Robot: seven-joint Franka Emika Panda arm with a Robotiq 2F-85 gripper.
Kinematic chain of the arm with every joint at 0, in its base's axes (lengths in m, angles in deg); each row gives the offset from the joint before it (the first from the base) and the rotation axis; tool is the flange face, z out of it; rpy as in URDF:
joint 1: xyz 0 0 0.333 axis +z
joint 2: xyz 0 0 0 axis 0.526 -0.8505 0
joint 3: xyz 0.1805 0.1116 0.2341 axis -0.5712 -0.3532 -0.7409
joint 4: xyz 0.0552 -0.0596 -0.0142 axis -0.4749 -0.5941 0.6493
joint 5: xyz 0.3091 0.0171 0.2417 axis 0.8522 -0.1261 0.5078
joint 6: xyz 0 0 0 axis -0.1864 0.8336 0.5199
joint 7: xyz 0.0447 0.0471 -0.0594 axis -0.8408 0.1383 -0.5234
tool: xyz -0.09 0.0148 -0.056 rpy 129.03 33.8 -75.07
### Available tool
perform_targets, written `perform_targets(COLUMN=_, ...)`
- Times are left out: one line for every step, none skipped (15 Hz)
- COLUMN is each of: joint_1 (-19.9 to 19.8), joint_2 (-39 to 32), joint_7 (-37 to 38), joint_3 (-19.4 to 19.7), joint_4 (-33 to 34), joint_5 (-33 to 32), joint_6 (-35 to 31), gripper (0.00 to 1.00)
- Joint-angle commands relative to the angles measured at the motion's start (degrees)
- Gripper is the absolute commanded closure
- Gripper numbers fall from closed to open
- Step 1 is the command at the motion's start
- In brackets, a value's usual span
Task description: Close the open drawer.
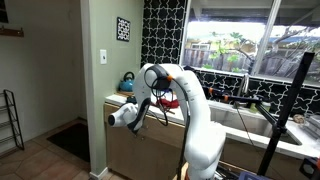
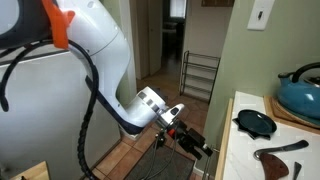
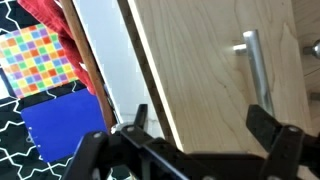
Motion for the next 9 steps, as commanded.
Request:
perform_targets(joint_1=0.43, joint_2=4.92, joint_7=0.27, joint_3=-2.03, joint_4=-2.75, joint_5=5.62, joint_6=3.46, gripper=0.0)
perform_targets(joint_1=0.59, joint_2=5.84, joint_7=0.32, joint_3=-2.45, joint_4=-2.91, joint_5=7.47, joint_6=4.2, gripper=0.0)
perform_targets(joint_1=0.89, joint_2=6.76, joint_7=0.72, joint_3=-2.72, joint_4=-3.12, joint_5=9.2, joint_6=5.1, gripper=0.0)
perform_targets(joint_1=1.1, joint_2=7.7, joint_7=0.95, joint_3=-3.07, joint_4=-3.25, joint_5=11.4, joint_6=5.98, gripper=0.0)
perform_targets(joint_1=1.31, joint_2=8.65, joint_7=1.37, joint_3=-3.34, joint_4=-3.43, joint_5=13.48, joint_6=6.7, gripper=0.0)
perform_targets(joint_1=1.48, joint_2=9.39, joint_7=1.69, joint_3=-3.49, joint_4=-3.54, joint_5=15.2, joint_6=7.24, gripper=0.0)
perform_targets(joint_1=1.6, joint_2=10.3, joint_7=2.03, joint_3=-3.68, joint_4=-3.76, joint_5=17.34, joint_6=7.61, gripper=0.0)
perform_targets(joint_1=1.76, joint_2=10.91, joint_7=2.31, joint_3=-3.87, joint_4=-3.69, joint_5=20.43, joint_6=8.51, gripper=0.0)
perform_targets(joint_1=1.99, joint_2=11.54, joint_7=2.99, joint_3=-3.87, joint_4=-3.81, joint_5=22.49, joint_6=8.77, gripper=0.0)
